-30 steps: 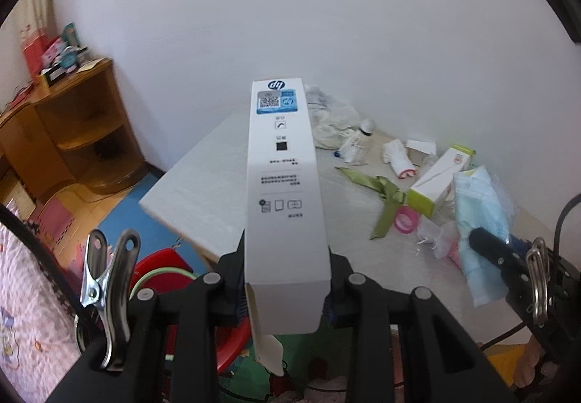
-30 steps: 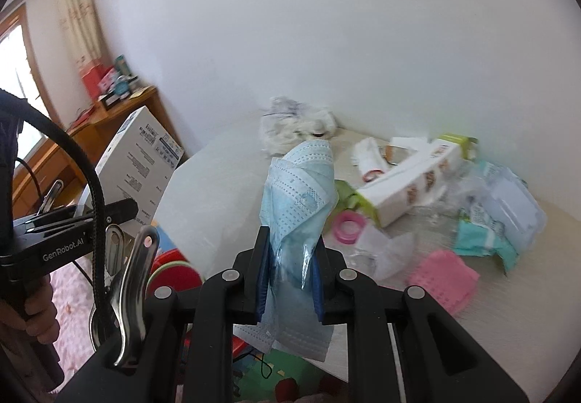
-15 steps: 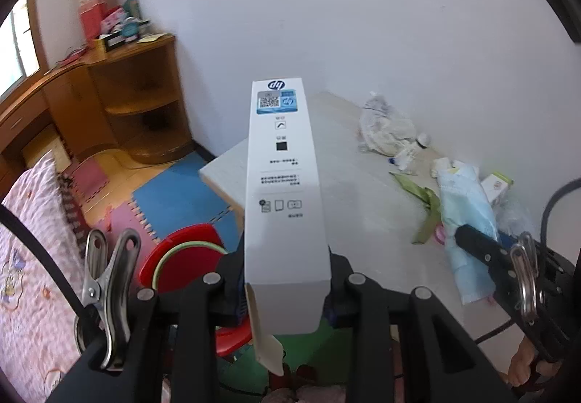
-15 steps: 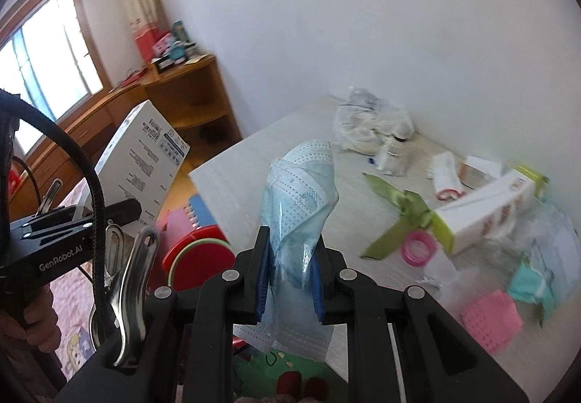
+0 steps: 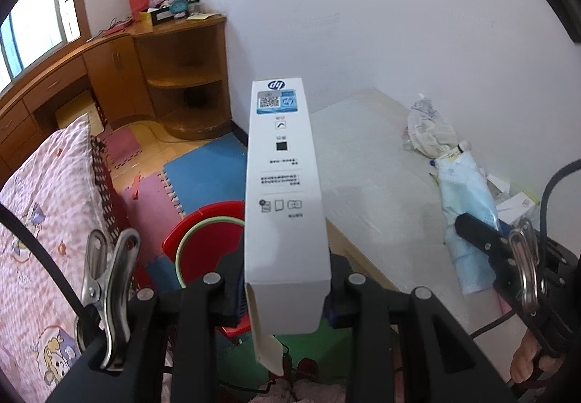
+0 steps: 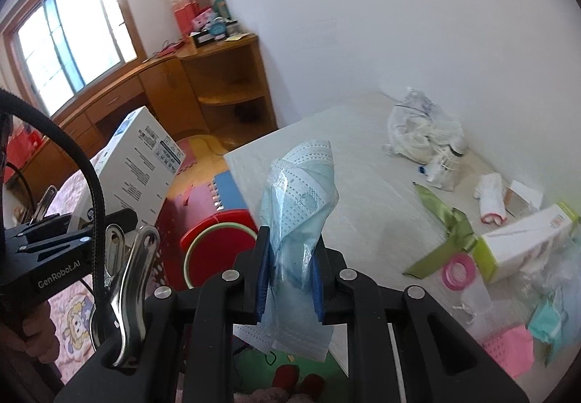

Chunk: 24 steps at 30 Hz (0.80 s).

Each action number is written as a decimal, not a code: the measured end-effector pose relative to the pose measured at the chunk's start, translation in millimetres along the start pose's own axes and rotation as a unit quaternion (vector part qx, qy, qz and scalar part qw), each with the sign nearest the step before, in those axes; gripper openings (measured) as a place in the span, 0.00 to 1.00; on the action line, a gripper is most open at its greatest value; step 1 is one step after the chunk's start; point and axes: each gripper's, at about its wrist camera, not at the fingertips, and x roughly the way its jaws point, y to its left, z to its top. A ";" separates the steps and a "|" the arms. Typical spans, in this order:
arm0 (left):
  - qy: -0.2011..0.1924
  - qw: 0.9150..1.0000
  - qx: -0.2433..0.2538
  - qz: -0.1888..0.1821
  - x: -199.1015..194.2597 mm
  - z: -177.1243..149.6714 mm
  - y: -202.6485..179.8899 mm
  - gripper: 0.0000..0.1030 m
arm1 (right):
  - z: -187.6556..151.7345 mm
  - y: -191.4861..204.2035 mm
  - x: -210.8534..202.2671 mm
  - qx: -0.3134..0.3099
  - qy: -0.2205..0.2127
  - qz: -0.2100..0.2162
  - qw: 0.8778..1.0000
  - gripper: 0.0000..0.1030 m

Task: Collect trash
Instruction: 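Carry the HP box in the left tool and the mask in the right tool to the red bucket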

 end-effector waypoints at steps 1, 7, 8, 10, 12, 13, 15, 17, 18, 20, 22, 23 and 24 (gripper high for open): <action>0.001 1.000 -0.003 0.003 0.5 -1.0 0.2 0.31 | 0.9 1.5 1.7 -0.004 0.001 0.003 1.000 0.20; 0.011 0.999 -0.024 0.018 9.1 -7.5 2.9 0.31 | 3.0 7.5 14.8 -0.026 0.011 0.020 0.999 0.20; 0.014 0.999 -0.028 0.020 11.0 -8.6 4.1 0.31 | 3.0 8.1 17.8 -0.029 0.014 0.022 0.999 0.20; 0.017 0.999 -0.035 0.024 13.6 -10.9 7.1 0.31 | 3.0 9.2 23.3 -0.034 0.019 0.029 0.999 0.20; 0.020 0.999 -0.041 0.029 16.4 -14.5 9.8 0.31 | 3.2 11.5 28.4 -0.043 0.026 0.035 0.998 0.20; 0.023 0.998 -0.044 0.031 17.8 -16.2 11.3 0.31 | 3.5 13.2 30.9 -0.047 0.027 0.037 0.998 0.20; 0.029 0.998 -0.049 0.033 21.5 -19.4 15.0 0.31 | 4.5 17.1 36.3 -0.054 0.031 0.041 0.997 0.20; 0.035 0.997 -0.057 0.034 25.8 -22.1 19.6 0.31 | 5.3 19.8 43.1 -0.060 0.037 0.045 0.997 0.20; 0.038 0.997 -0.062 0.036 27.8 -23.1 22.4 0.31 | 5.6 22.2 46.3 -0.063 0.039 0.048 0.996 0.20; 0.044 0.996 -0.068 0.039 32.3 -25.3 28.5 0.31 | 6.1 28.3 54.3 -0.071 0.045 0.051 0.995 0.20; 0.050 0.995 -0.073 0.044 38.1 -27.2 35.8 0.31 | 6.0 35.4 61.2 -0.078 0.050 0.053 0.994 0.20; 0.052 0.995 -0.075 0.046 40.7 -28.3 39.7 0.31 | 6.2 39.3 65.7 -0.082 0.053 0.054 0.994 0.20; 0.054 0.994 -0.077 0.047 42.9 -28.8 43.6 0.31 | 6.1 42.2 69.0 -0.084 0.054 0.055 0.993 0.20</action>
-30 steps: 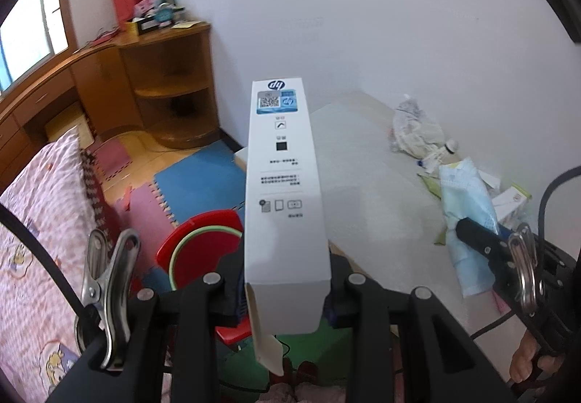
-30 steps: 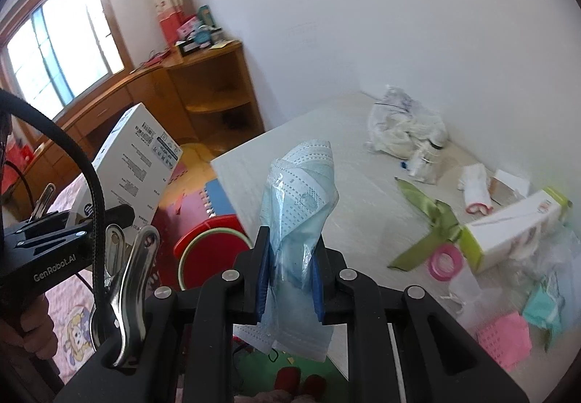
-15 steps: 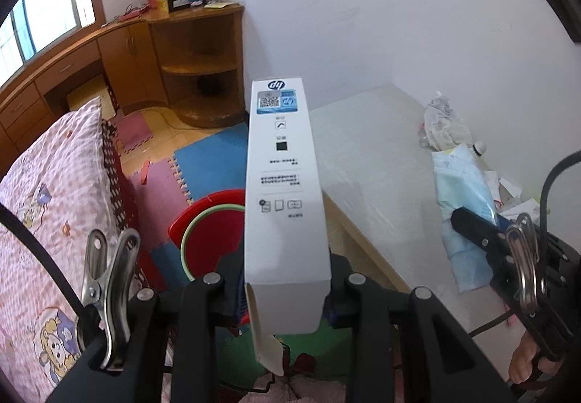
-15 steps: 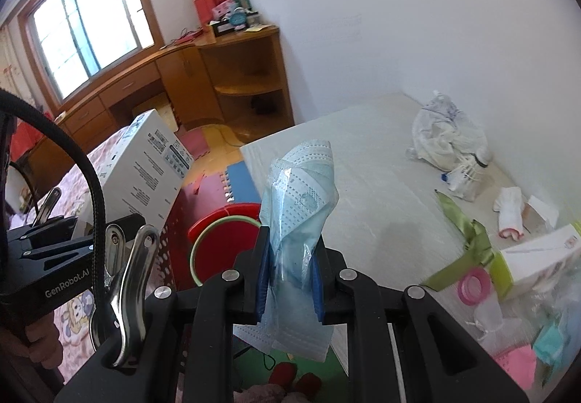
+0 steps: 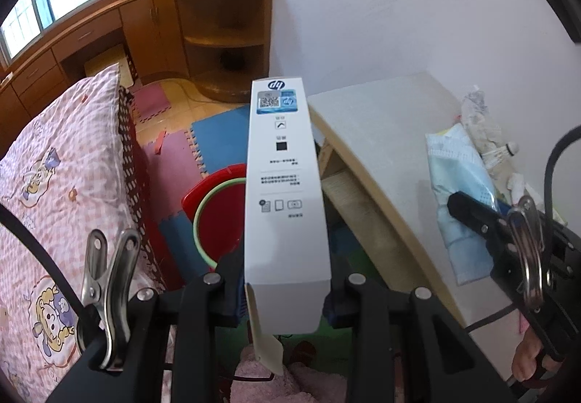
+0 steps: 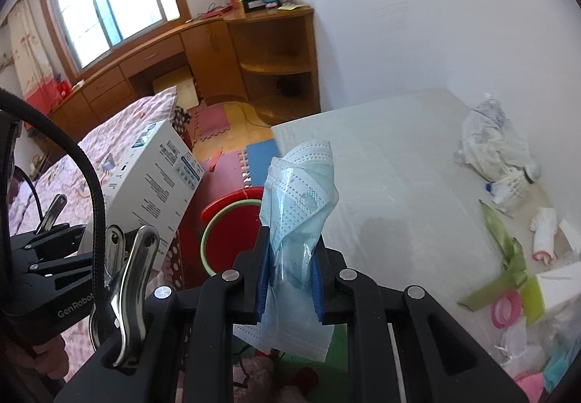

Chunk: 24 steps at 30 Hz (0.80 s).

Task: Collect trash
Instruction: 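Carry the HP box in the left tool and the mask in the right tool to the red bucket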

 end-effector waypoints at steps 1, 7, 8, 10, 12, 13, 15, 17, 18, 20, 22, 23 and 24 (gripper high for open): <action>0.002 1.000 -0.002 0.002 3.5 0.5 3.7 0.31 | 1.7 3.8 5.4 -0.004 0.002 0.000 1.000 0.20; 0.021 1.000 -0.010 0.008 32.2 4.2 29.7 0.31 | 8.1 22.9 37.3 -0.012 0.022 0.003 1.000 0.20; 0.024 1.000 -0.012 0.008 36.0 4.1 33.0 0.31 | 9.0 25.8 43.0 -0.014 0.027 0.003 1.000 0.20; 0.032 0.999 -0.016 0.008 47.3 5.1 43.1 0.31 | 10.7 31.7 56.6 -0.017 0.038 0.003 0.999 0.20; 0.038 0.999 -0.018 0.009 58.0 5.4 51.7 0.31 | 12.1 36.9 67.6 -0.019 0.046 0.005 0.999 0.20; 0.042 0.999 -0.019 0.010 63.2 5.2 55.8 0.31 | 13.0 40.0 74.4 -0.021 0.049 0.007 0.999 0.20; 0.048 0.999 -0.022 0.011 75.1 3.7 64.4 0.31 | 12.9 44.6 83.6 -0.027 0.053 0.009 0.998 0.20; 0.057 0.998 -0.024 0.012 87.5 1.8 72.3 0.31 | 13.5 49.3 97.0 -0.030 0.061 0.013 0.998 0.20; 0.062 0.998 -0.026 0.011 94.7 0.7 76.4 0.31 | 14.0 51.3 103.2 -0.031 0.064 0.015 0.997 0.20; 0.075 0.997 -0.030 0.007 109.4 -1.8 84.3 0.31 | 13.3 57.3 116.2 -0.034 0.071 0.019 0.997 0.20; 0.087 0.996 -0.034 0.005 125.3 -4.5 91.2 0.31 | 11.0 60.8 129.9 -0.038 0.080 0.023 0.996 0.20; 0.093 0.995 -0.036 0.005 133.4 -6.0 94.0 0.31 | 9.9 62.5 137.3 -0.039 0.084 0.026 0.995 0.20; 0.100 0.994 -0.036 0.003 140.8 -7.3 95.7 0.31 | 8.9 65.8 144.4 -0.039 0.088 0.027 0.995 0.20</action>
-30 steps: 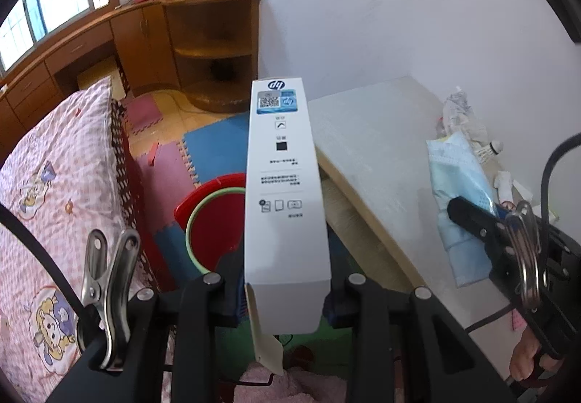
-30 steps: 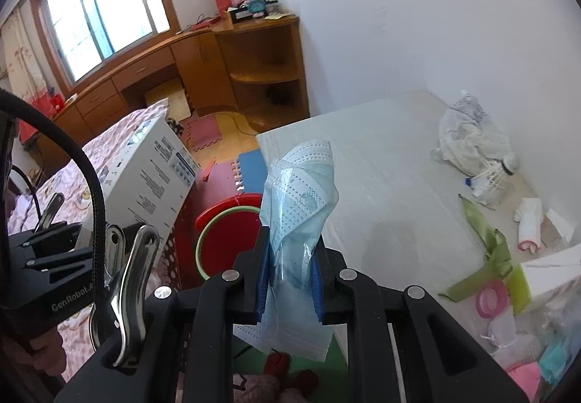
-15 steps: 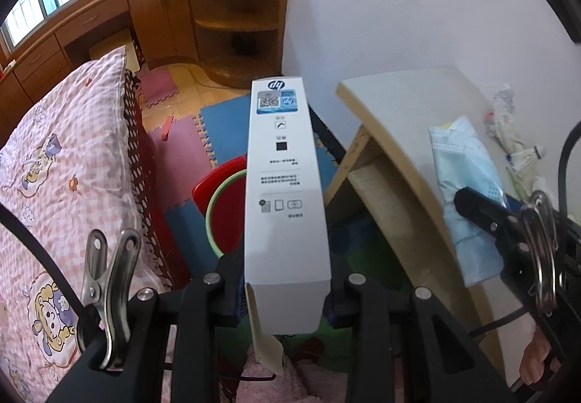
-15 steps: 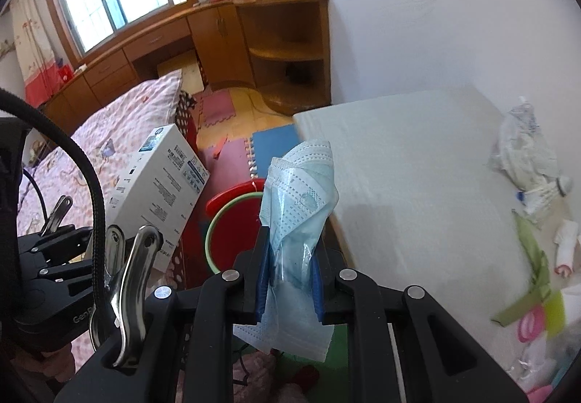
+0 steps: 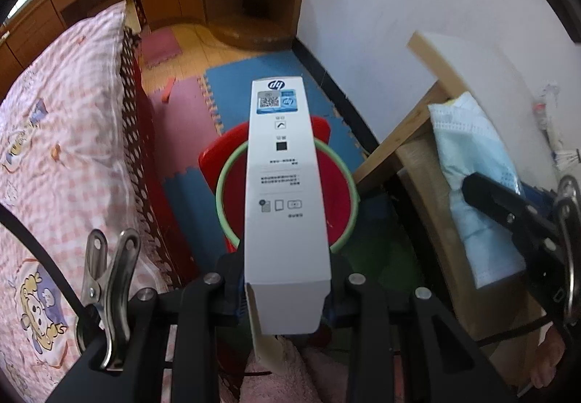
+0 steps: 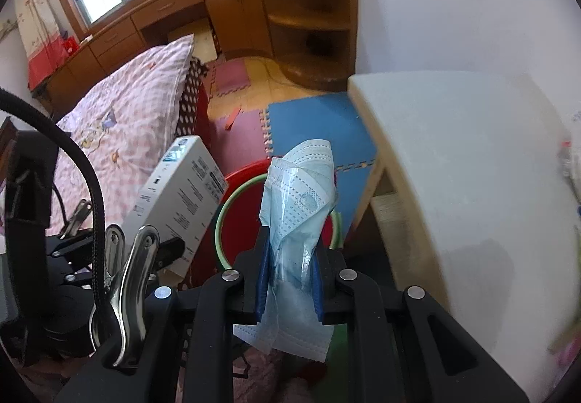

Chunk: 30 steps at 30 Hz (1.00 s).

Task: Collect trash
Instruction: 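Carry the HP box in the left tool and the mask in the right tool to the red bucket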

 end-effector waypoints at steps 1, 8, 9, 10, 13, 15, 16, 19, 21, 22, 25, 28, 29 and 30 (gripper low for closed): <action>0.006 1.000 -0.001 -0.001 9.0 0.2 2.4 0.31 | -0.2 1.3 9.9 -0.001 0.005 0.002 1.000 0.20; 0.035 0.999 -0.005 -0.010 64.3 3.5 15.9 0.31 | -0.2 10.0 68.9 -0.004 0.036 0.010 0.999 0.20; 0.039 0.999 -0.004 -0.009 72.3 3.9 16.6 0.31 | -1.2 9.7 75.4 -0.005 0.039 0.010 0.999 0.20; 0.042 0.999 -0.004 -0.009 79.4 3.9 17.9 0.31 | -2.1 10.9 85.4 -0.005 0.043 0.010 0.999 0.20; 0.052 0.999 -0.004 -0.012 100.9 5.1 21.2 0.31 | -1.7 13.0 109.5 0.000 0.054 0.012 0.998 0.20; 0.059 0.998 -0.003 -0.012 111.9 5.6 22.6 0.31 | -2.7 13.0 122.0 0.001 0.060 0.011 0.998 0.20; 0.061 0.998 -0.002 -0.013 117.2 5.5 23.0 0.31 | -2.8 12.4 129.1 0.002 0.063 0.010 0.998 0.20; 0.070 0.997 0.000 -0.015 134.0 7.2 25.9 0.31 | -2.6 10.8 150.9 0.006 0.074 0.005 0.997 0.20; 0.076 0.997 0.002 -0.014 144.8 8.9 27.4 0.31 | -2.9 8.9 162.2 0.010 0.080 0.004 0.997 0.20; 0.079 0.997 0.002 -0.013 150.3 9.9 28.3 0.31 | -3.0 8.5 169.4 0.010 0.084 0.001 0.996 0.20; 0.088 0.996 0.001 -0.011 165.4 13.5 31.3 0.31 | -5.2 5.8 185.5 0.011 0.099 -0.006 0.995 0.20; 0.098 0.995 0.001 -0.009 180.1 16.2 35.9 0.31 | -4.1 6.9 201.5 0.012 0.111 -0.008 0.994 0.20; 0.102 0.995 0.001 -0.008 184.5 16.9 36.0 0.31 | -5.2 6.4 206.3 0.012 0.115 -0.008 0.993 0.20; 0.104 0.994 0.001 -0.008 189.4 17.4 37.0 0.31 | -5.8 5.8 210.5 0.011 0.119 -0.007 0.993 0.20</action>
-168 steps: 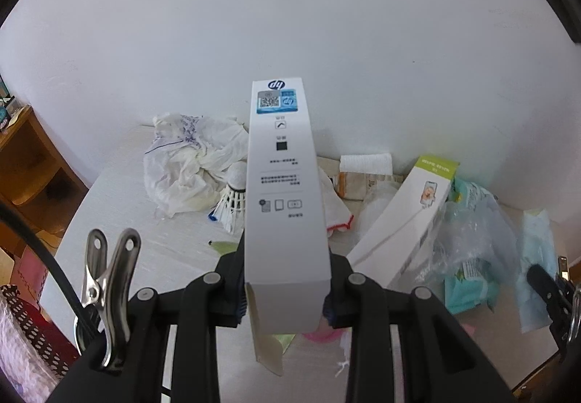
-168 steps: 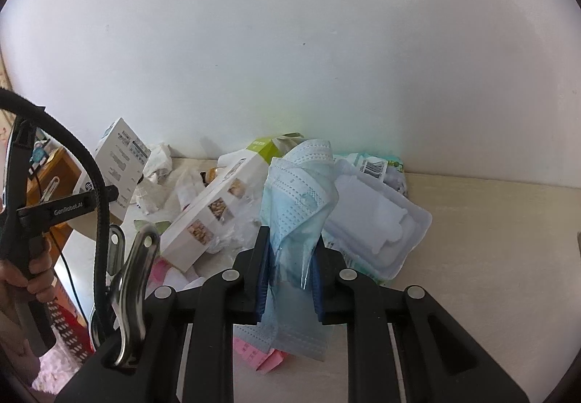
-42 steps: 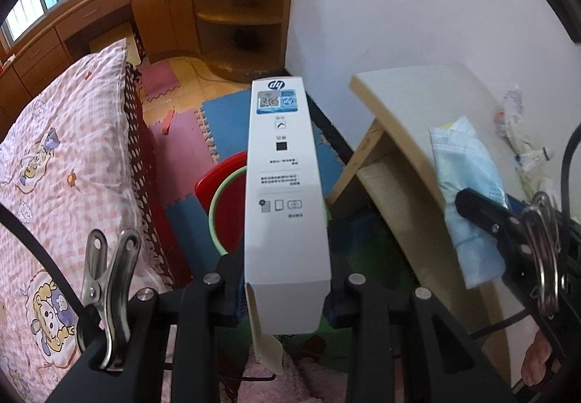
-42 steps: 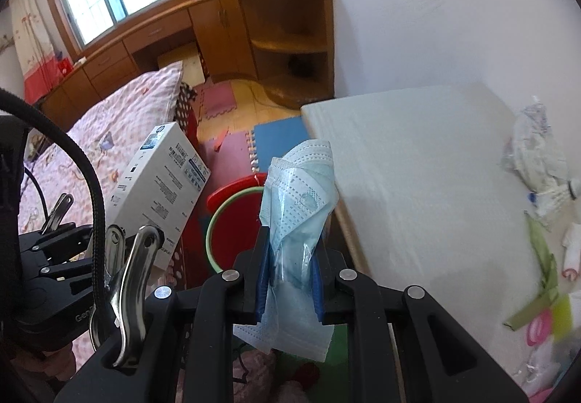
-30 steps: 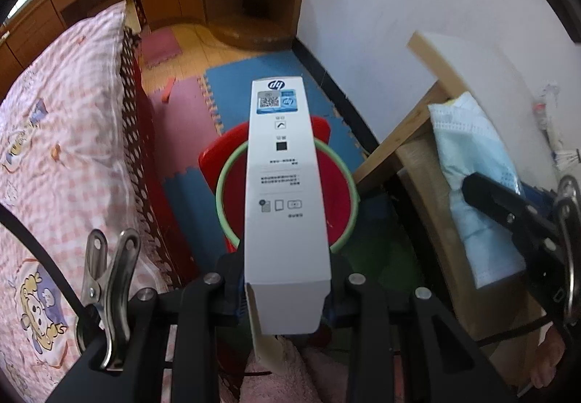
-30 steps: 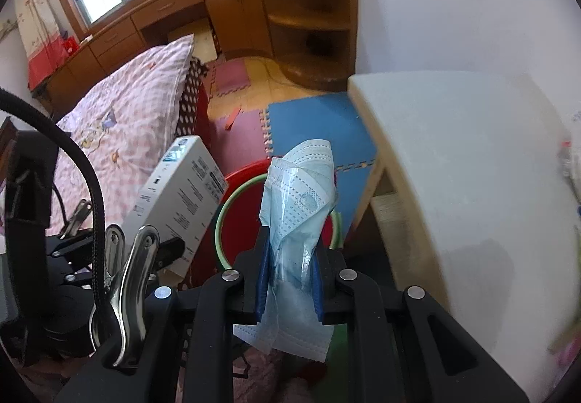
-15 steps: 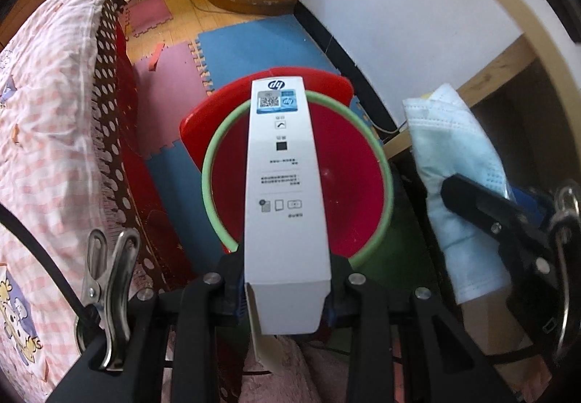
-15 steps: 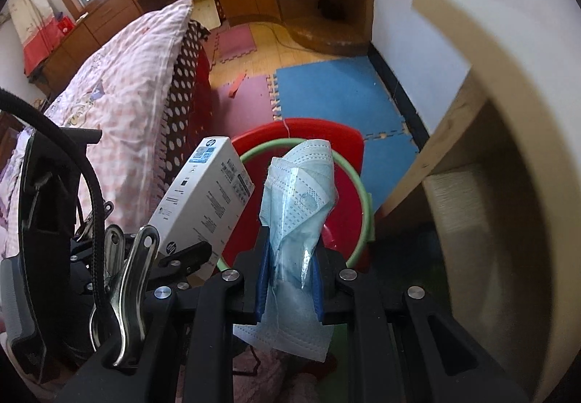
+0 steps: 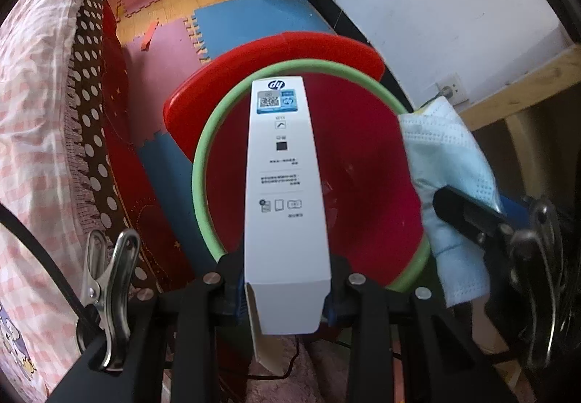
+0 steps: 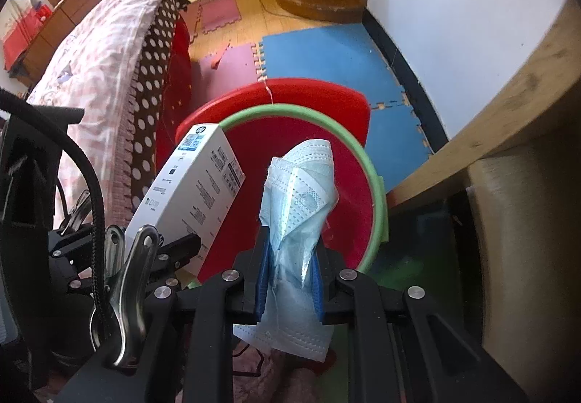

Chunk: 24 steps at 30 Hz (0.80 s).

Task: Collect trash
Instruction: 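Carry the HP box in the left tool and the mask in the right tool to the red bucket, then open the left tool over the bucket while the right tool releases the mask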

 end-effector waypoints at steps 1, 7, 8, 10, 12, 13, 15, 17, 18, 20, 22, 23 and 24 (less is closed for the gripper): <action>0.002 1.000 0.000 0.000 4.2 1.5 0.9 0.31 | 0.3 -0.2 4.6 -0.001 0.003 0.000 1.000 0.20; 0.016 1.000 0.004 0.004 27.2 9.6 3.7 0.31 | 3.5 -3.9 27.7 -0.004 0.021 -0.014 1.000 0.20; 0.017 1.000 0.004 0.005 31.0 11.1 4.9 0.31 | 4.0 -4.4 30.5 -0.004 0.024 -0.018 1.000 0.20; 0.021 1.000 0.003 0.006 37.4 13.3 6.2 0.31 | 4.7 -5.0 33.5 -0.004 0.027 -0.021 0.999 0.20; 0.024 1.000 0.004 0.007 42.0 14.6 6.9 0.31 | 5.4 -5.3 38.7 -0.006 0.030 -0.025 0.999 0.20; 0.026 1.000 0.005 0.007 44.0 15.3 7.3 0.31 | 5.9 -4.7 40.3 -0.005 0.031 -0.026 0.999 0.20; 0.029 1.000 0.007 0.007 47.2 16.3 6.9 0.31 | 6.5 -5.0 42.8 -0.004 0.034 -0.027 0.999 0.20; 0.032 0.999 0.007 0.008 50.0 17.0 7.4 0.31 | 6.3 -6.0 46.1 -0.004 0.037 -0.027 0.999 0.20; 0.033 0.999 0.007 0.009 51.5 17.5 7.8 0.31 | 5.8 -6.7 48.0 -0.004 0.038 -0.027 0.999 0.20; 0.036 0.999 0.007 0.010 53.9 17.9 7.6 0.31 | 6.3 -6.4 50.8 -0.005 0.040 -0.029 0.999 0.20; 0.039 0.999 0.007 0.011 56.3 18.5 7.5 0.31 | 7.5 -4.2 53.7 -0.004 0.044 -0.030 0.999 0.20; 0.040 0.999 0.007 0.011 57.5 18.8 7.7 0.31 | 7.9 -4.7 54.9 -0.005 0.045 -0.030 0.999 0.20; 0.042 0.999 0.006 0.012 58.6 18.8 7.2 0.31 | 7.8 -5.0 56.3 -0.005 0.046 -0.030 0.998 0.20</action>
